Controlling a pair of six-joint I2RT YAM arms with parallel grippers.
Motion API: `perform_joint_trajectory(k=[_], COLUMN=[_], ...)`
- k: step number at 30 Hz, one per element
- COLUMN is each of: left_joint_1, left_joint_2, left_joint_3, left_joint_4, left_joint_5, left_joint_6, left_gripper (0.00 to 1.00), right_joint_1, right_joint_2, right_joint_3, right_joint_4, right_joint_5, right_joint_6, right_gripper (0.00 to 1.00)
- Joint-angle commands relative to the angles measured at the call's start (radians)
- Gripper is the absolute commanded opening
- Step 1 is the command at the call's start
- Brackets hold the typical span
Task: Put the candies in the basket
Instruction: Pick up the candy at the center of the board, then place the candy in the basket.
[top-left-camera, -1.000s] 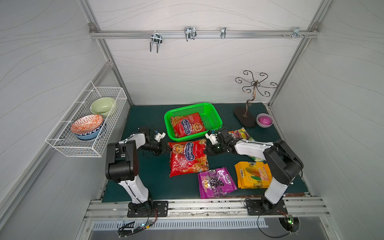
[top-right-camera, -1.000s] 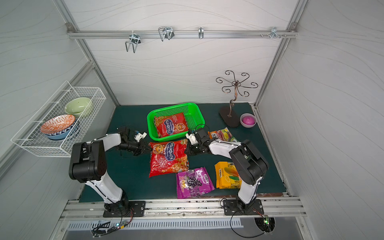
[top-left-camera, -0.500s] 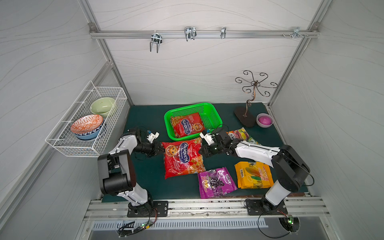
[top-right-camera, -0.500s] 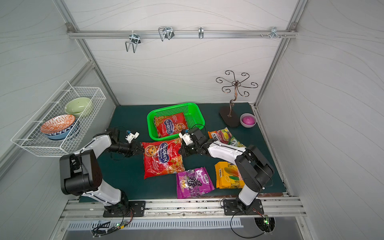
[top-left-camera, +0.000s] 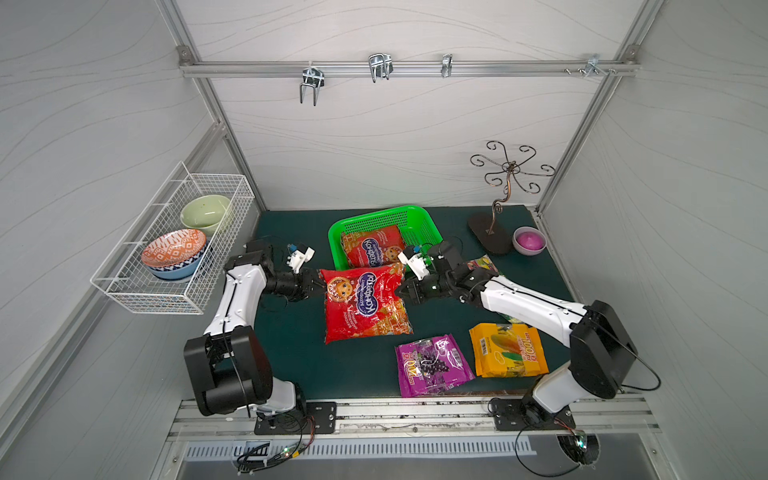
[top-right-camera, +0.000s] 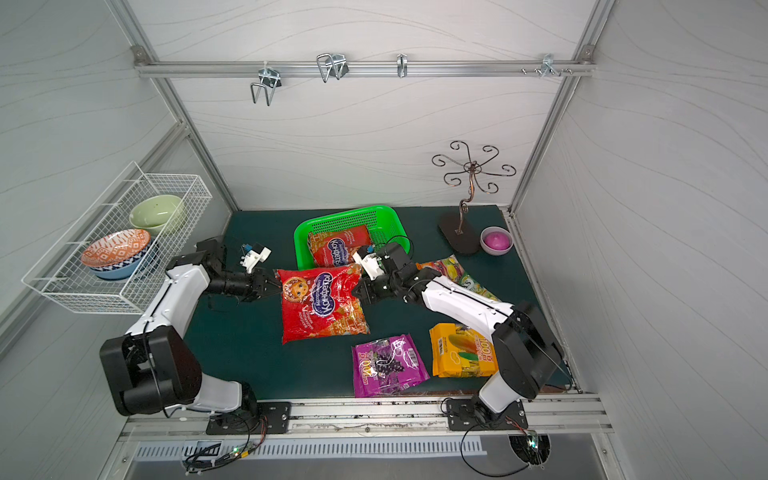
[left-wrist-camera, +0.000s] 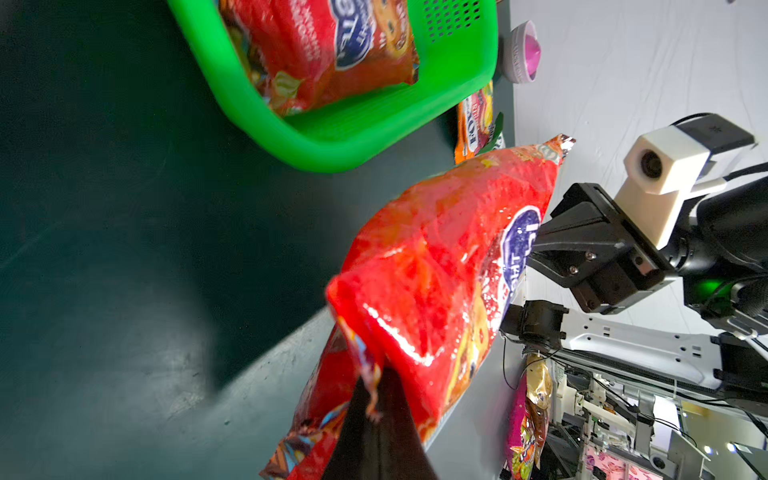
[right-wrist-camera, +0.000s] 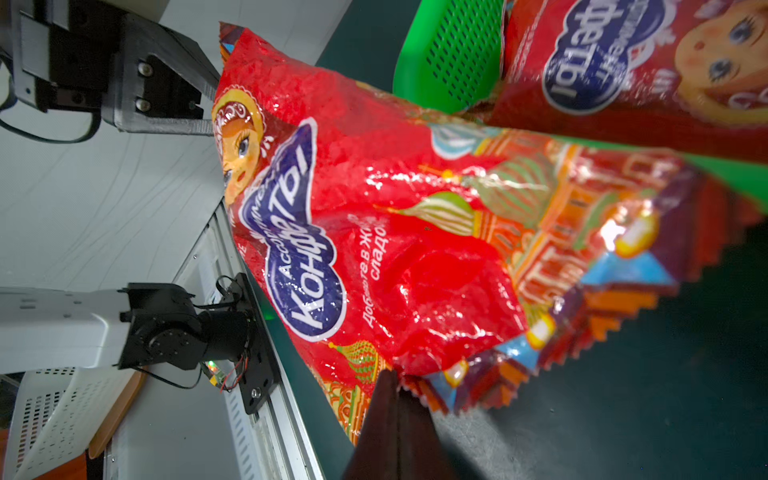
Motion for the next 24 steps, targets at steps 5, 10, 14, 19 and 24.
perform_joint_trajectory(k=[5, 10, 14, 19, 24], left_joint_1=[-0.120, -0.182, -0.213, -0.219, -0.218], left_joint_2=[0.004, 0.032, 0.081, 0.171, 0.278], left_joint_3=[0.167, 0.202, 0.255, 0.345, 0.467], left_joint_4=[0.099, 0.226, 0.285, 0.329, 0.339], left_joint_5=[0.018, -0.027, -0.058, -0.096, -0.124], left_joint_6=[-0.216, -0.347, -0.401, -0.429, -0.430], left_gripper=[0.00, 0.00, 0.00, 0.00, 0.00], right_joint_1=[-0.126, -0.181, -0.215, -0.240, -0.251], right_joint_2=[-0.058, -0.021, 0.021, 0.100, 0.174], right_joint_3=[0.168, 0.283, 0.342, 0.415, 0.469], right_joint_4=[-0.101, -0.176, -0.183, -0.184, -0.154], right_joint_5=[-0.036, -0.031, -0.036, -0.063, -0.053], right_joint_6=[-0.025, -0.061, -0.071, -0.046, -0.023], right_gripper=[0.00, 0.00, 0.00, 0.00, 0.00])
